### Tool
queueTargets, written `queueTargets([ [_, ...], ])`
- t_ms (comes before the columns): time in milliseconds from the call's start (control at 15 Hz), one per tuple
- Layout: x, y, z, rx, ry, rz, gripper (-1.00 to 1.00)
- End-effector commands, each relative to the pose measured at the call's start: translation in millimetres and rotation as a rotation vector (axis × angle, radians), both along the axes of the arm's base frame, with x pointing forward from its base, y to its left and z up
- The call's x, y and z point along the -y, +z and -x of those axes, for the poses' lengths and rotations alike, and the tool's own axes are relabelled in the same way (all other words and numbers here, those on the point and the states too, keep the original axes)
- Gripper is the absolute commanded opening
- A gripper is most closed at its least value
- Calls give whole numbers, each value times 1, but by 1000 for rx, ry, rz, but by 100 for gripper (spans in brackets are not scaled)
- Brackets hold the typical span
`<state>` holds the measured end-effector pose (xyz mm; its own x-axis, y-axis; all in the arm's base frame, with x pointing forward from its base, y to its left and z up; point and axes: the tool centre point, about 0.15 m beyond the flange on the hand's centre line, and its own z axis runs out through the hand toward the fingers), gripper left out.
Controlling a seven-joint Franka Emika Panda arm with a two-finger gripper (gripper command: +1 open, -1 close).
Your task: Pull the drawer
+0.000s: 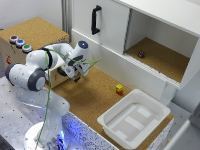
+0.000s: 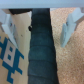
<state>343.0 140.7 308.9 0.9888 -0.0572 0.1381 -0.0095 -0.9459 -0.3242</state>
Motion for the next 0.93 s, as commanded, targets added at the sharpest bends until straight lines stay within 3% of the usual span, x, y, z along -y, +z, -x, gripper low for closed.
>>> queueTargets([
  [0, -5, 47, 14, 45, 39, 138, 100],
  [533, -10, 109, 8, 157, 54, 298, 100],
  [867, 21, 128, 17, 208, 14, 302, 100],
])
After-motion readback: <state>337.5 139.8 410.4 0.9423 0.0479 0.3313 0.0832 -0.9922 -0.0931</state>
